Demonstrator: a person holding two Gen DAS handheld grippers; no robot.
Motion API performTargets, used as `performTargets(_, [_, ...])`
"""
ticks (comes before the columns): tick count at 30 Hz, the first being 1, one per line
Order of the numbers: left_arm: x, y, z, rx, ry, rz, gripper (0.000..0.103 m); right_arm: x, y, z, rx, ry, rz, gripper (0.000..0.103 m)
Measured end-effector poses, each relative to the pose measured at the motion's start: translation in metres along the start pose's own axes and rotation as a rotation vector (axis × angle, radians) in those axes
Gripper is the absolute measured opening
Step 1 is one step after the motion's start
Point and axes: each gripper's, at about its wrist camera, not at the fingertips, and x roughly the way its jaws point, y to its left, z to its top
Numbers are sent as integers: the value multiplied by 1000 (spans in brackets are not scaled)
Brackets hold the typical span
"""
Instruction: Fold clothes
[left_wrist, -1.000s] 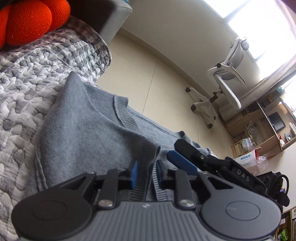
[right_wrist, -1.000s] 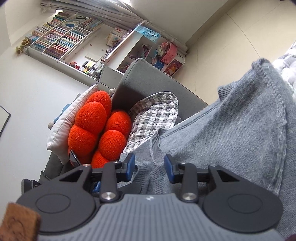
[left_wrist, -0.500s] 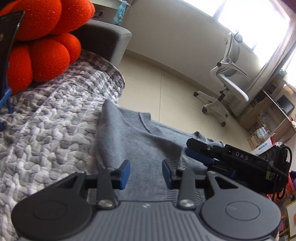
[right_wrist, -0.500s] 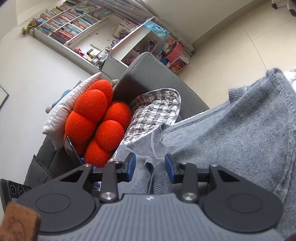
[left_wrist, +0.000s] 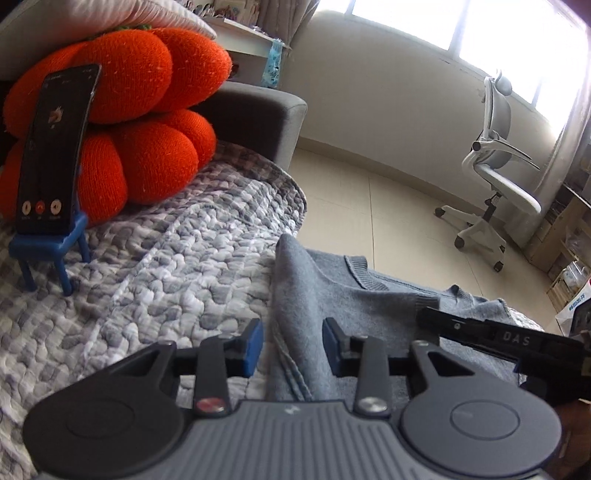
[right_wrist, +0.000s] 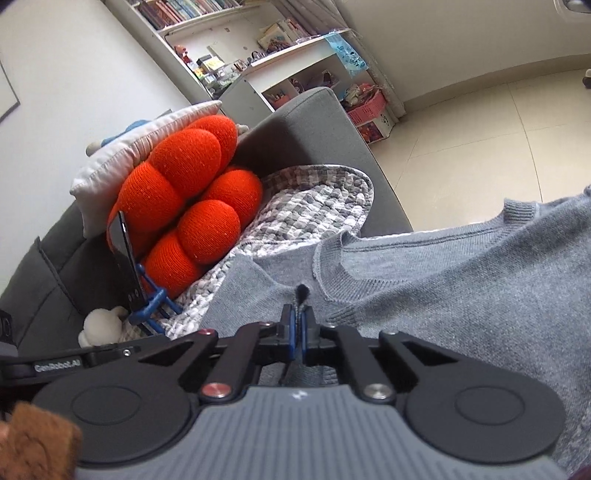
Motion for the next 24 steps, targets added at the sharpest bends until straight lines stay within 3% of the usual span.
performTargets(5, [25,-4,5,-1,9,-3,31,-12,-11,8,74,-44,-1,4])
performTargets(8, [41,-8,6,4,23,-4,31,-11,-16,8,95,-20,-15,5])
performTargets(10, [49,-8,6,5,34,5,31,-10,-18,8,103,-7,-29,15])
performTargets(14, [53,-9,9,3,14,-5,31,-20,-17,11,101,-51,-88,16])
performTargets(16, [56,-8,13,-3,2,-17,31,-29,-18,14,99,-95,-139,20])
performTargets(18, [60,-6,17,-6,-5,-22,31,-39,-21,17,86,-138,-209,41])
performTargets(21, [71,1,23,-23,-17,-28,31,-53,-30,20,50,-201,-363,41])
performTargets(24, [84,9,27,-47,-16,-32,31,-56,-45,20,67,-205,-471,40])
